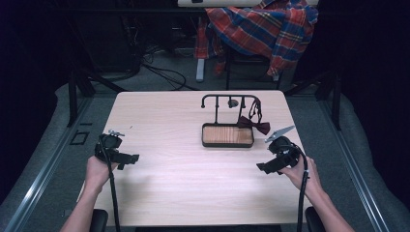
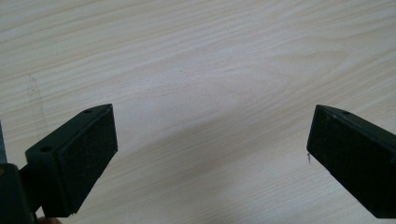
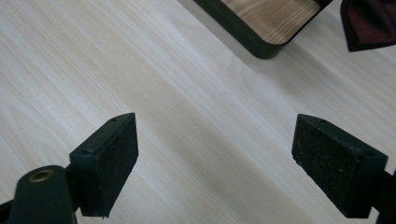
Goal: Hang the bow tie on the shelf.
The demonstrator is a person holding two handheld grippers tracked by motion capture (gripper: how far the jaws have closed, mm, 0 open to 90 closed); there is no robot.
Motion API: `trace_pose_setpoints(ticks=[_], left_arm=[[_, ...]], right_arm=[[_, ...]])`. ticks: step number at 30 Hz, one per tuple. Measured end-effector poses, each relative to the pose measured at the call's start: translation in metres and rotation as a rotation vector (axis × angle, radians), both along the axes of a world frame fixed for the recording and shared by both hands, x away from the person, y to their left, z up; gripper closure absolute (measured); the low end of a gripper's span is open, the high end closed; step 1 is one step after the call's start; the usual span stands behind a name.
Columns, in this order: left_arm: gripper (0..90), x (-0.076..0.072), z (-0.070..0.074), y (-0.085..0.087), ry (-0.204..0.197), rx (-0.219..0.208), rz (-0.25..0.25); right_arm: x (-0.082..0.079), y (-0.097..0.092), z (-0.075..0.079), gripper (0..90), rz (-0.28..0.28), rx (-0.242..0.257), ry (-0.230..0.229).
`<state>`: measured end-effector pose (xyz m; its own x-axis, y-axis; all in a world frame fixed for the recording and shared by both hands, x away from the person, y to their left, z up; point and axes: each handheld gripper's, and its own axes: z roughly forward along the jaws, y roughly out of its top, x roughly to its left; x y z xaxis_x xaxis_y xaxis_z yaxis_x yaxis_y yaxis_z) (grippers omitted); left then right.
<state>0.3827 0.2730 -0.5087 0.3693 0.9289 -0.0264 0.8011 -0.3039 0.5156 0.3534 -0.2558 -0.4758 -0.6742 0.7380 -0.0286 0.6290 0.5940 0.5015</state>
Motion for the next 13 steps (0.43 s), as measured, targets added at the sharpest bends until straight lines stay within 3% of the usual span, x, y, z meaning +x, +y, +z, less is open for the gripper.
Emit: trace_pose_setpoints(ticks=[2, 5, 13], left_arm=[[1.6, 0.0, 0.0, 0.0, -0.001, 0.001, 0.001], [1.6, 0.0, 0.0, 0.0, -0.001, 0.002, 0.002], [1.6, 0.001, -0.001, 0.0, 0.0, 0.007, -0.002]], right_arm=[[-0.002, -0.002, -0.006, 14.5, 0.003, 0.009, 0.012], [-0.005, -0.001, -0.014, 14.4, 0.018, -0.034, 0.031], [-0.001, -0.003, -0.016, 15.3, 0.017, -0.04, 0.036]])
